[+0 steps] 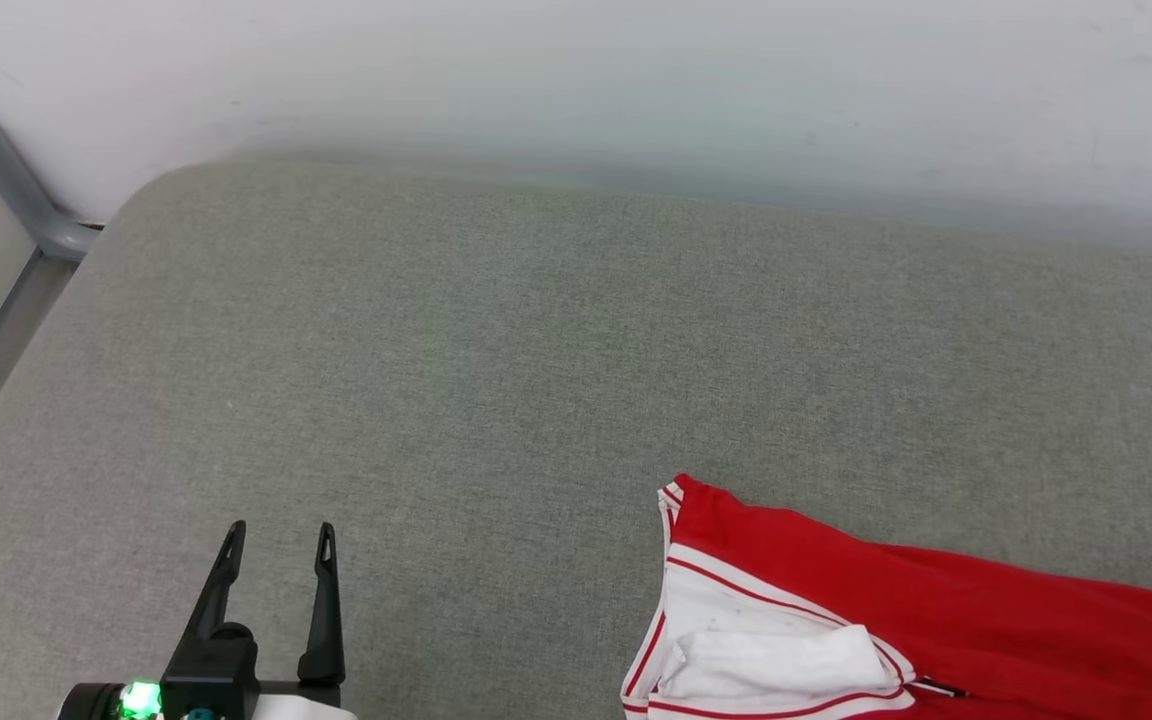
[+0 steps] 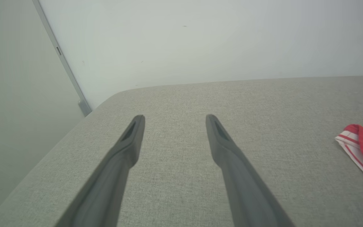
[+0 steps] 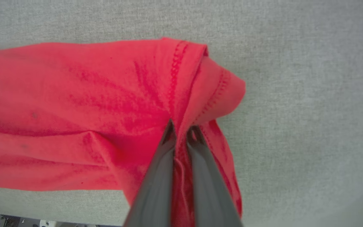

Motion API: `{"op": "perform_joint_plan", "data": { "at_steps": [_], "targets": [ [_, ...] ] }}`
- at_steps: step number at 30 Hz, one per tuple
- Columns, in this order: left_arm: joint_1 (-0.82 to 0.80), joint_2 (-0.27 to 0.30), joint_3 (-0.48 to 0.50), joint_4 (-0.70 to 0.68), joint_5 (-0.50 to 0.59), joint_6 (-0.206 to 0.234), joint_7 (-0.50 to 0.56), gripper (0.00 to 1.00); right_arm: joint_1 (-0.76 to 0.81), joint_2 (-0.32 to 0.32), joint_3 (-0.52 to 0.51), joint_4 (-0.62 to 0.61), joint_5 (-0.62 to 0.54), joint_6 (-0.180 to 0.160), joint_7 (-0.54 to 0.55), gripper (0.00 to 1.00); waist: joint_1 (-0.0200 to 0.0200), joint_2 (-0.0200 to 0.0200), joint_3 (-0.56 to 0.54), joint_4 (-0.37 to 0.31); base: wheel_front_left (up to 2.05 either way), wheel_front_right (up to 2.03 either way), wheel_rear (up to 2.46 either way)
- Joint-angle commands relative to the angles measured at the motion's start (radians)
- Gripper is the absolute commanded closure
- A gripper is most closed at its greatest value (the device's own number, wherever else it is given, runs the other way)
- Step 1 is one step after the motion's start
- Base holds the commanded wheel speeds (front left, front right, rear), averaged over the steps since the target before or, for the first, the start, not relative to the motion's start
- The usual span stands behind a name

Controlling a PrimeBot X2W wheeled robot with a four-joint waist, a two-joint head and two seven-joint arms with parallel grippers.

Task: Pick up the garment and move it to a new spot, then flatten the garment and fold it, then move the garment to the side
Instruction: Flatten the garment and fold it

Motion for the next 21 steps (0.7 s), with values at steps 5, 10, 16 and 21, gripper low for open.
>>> {"op": "perform_joint_plan", "data": {
  "at_steps": [5,10,16,21],
  "targets": [
    [0.022,-0.003,0.000,0.009,0.007,-0.008,-0.002,0.00,0.027,0.047,0.001,-0.121,0.056,-0.002,0.023,1.00,-0.0001,0.0000,-0.018,-0.017,0.00,0.00,0.00],
    [0.025,0.000,-0.001,0.012,0.012,-0.010,-0.002,0.00,0.072,0.071,0.012,-0.311,0.111,-0.001,0.063,1.00,-0.0001,0.0000,-0.028,-0.021,0.00,0.00,0.00],
    [0.016,-0.002,-0.004,0.014,0.012,-0.014,-0.002,0.00,0.068,0.115,0.077,-0.525,0.097,-0.001,0.117,1.00,-0.0001,0.0000,-0.024,-0.014,0.00,0.00,0.00],
    [0.000,-0.005,-0.010,0.016,0.015,-0.018,-0.002,0.00,-0.015,0.135,0.204,-0.635,0.037,-0.001,0.156,1.00,-0.0001,0.0000,-0.014,-0.002,0.00,0.00,0.00]
  ]
}}
